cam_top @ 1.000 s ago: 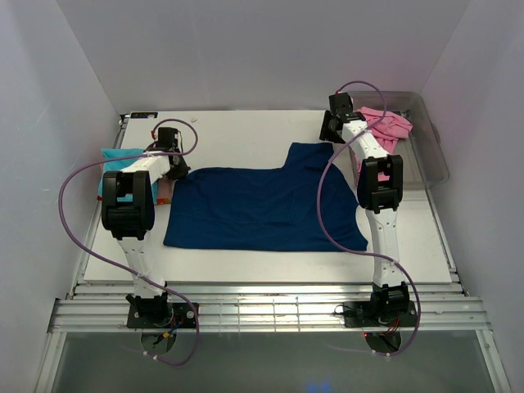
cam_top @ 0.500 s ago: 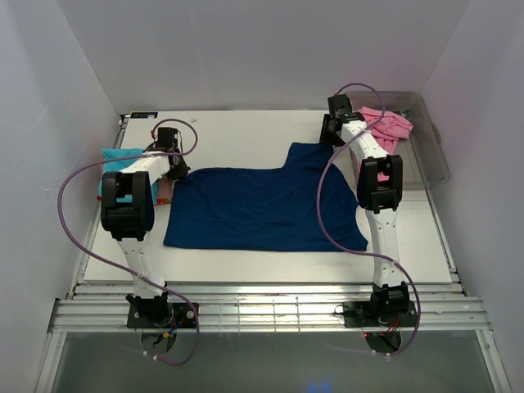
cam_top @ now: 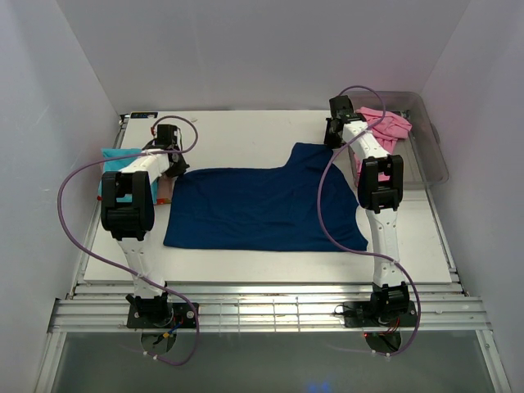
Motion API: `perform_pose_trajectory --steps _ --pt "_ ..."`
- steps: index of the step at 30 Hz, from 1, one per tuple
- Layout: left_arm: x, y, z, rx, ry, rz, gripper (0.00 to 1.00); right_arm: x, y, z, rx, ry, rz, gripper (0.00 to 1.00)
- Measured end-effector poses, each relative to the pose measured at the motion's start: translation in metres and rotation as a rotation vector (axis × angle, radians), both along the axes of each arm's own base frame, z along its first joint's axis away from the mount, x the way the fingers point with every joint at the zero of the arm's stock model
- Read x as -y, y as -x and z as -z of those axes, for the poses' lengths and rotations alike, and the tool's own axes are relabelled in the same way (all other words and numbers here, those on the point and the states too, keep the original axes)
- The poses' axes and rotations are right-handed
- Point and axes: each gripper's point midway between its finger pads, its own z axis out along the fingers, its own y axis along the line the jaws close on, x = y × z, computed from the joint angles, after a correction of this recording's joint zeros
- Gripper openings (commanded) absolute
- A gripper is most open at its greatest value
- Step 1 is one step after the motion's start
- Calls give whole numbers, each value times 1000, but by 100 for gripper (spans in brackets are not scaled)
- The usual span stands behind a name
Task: Fold and stack the t-shirts
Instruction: Fold the tshirt
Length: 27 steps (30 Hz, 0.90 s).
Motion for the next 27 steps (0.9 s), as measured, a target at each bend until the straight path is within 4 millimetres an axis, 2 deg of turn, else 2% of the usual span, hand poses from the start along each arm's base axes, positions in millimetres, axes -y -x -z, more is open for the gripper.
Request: perform_pose_trajectory --steps 1,5,9,12,14,19,22,25,27 --pt "-1 -2 -3 5 -6 0 0 0 0 0 2 1 1 8" --pt "-5 -16 -19 44 -25 -9 0 0 0 -2 21 -3 1 8" --pt "-8 -25 -30 75 -39 -22 0 0 10 -5 14 -2 -5 8" --pt "-8 -24 -30 72 -42 -24 0 -2 23 -15 11 3 -22 8" --pt "-8 -23 -29 75 -42 -23 0 -5 32 -29 22 0 -40 8" --pt "-8 1 -20 42 -39 -27 0 -15 54 -82 88 -26 -83 8" --pt "-9 19 -19 29 -35 -33 0 -24 75 -108 117 -38 -115 8" --pt "-9 37 -23 27 -31 -37 0 -33 100 -124 131 -44 -147 8" --pt "-9 45 -27 32 -30 -39 0 -38 118 -126 126 -44 -168 8"
